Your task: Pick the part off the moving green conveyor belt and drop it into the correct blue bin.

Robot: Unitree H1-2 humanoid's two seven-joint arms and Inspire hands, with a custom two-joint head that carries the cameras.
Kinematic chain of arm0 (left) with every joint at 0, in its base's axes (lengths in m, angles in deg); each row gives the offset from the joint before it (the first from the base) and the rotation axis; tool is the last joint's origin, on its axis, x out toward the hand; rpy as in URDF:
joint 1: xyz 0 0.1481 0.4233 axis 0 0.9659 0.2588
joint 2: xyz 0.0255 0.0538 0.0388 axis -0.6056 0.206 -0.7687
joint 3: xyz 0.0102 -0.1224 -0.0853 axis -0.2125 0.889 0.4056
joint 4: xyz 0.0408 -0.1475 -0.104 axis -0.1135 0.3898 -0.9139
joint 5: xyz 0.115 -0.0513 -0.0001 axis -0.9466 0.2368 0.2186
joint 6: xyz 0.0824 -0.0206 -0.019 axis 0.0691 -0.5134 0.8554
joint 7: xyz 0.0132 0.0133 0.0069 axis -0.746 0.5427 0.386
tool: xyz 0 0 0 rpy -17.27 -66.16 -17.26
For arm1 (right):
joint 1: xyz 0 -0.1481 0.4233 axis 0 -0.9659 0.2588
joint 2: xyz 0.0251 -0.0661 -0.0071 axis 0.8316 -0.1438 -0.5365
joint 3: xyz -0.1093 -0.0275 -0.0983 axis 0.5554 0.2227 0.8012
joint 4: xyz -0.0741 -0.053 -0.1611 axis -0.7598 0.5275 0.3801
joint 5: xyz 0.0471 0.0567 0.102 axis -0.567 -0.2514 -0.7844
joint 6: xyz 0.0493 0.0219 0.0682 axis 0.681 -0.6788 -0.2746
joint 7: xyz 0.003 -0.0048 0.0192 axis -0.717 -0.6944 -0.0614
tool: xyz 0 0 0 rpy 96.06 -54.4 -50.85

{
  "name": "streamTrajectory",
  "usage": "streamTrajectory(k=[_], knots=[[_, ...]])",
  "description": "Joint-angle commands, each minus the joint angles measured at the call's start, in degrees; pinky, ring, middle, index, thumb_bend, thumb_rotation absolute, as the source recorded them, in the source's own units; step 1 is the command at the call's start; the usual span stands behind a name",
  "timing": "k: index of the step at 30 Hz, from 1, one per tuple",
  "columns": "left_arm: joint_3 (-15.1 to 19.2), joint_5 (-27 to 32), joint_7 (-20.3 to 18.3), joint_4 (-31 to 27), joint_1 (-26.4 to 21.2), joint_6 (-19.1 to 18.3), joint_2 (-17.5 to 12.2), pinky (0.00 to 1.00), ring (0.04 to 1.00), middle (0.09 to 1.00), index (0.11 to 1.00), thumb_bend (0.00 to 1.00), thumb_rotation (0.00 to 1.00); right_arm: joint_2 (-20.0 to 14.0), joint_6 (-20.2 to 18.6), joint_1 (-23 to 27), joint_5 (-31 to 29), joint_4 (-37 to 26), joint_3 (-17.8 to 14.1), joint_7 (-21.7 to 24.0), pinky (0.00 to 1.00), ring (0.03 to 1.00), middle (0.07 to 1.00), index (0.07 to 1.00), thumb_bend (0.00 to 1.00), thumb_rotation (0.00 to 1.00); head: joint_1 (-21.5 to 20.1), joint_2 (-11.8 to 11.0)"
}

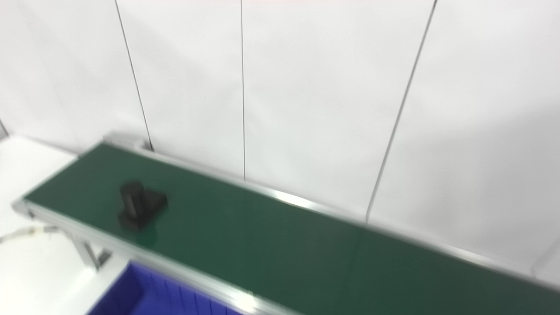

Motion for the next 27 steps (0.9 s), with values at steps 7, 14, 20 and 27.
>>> streamTrajectory(k=[7,14,20,27], knots=[[-0.8,-0.3,1.3,1.1,-2.9,2.3,1.7,0.62,0.706,0.749,0.796,0.83,0.43,-1.8,3.3,1.2,-0.3,-3.0,-0.2,-0.6,0.65,0.726,0.796,0.905,0.41,0.37,2.7,-0.1],[-0.9,-0.5,1.9,1.7,-3.3,2.3,2.6,0.60,0.693,0.749,0.799,0.84,0.44,-3.4,3.3,0.1,-1.6,-8.1,-0.4,0.6,0.65,0.731,0.801,0.922,0.40,0.38,4.0,0.6],[-1.0,0.1,1.7,1.6,-3.3,2.3,2.9,0.60,0.695,0.754,0.808,0.83,0.42,-4.1,3.3,-1.0,-2.4,-13.9,-0.8,1.9,0.64,0.724,0.793,0.924,0.40,0.33,4.0,1.3],[-0.9,-0.4,2.0,1.4,-3.5,2.3,3.0,0.59,0.684,0.751,0.807,0.82,0.40,-4.1,3.2,0.0,-2.3,-19.4,-1.3,3.3,0.64,0.730,0.797,0.910,0.43,0.22,3.6,2.1]])
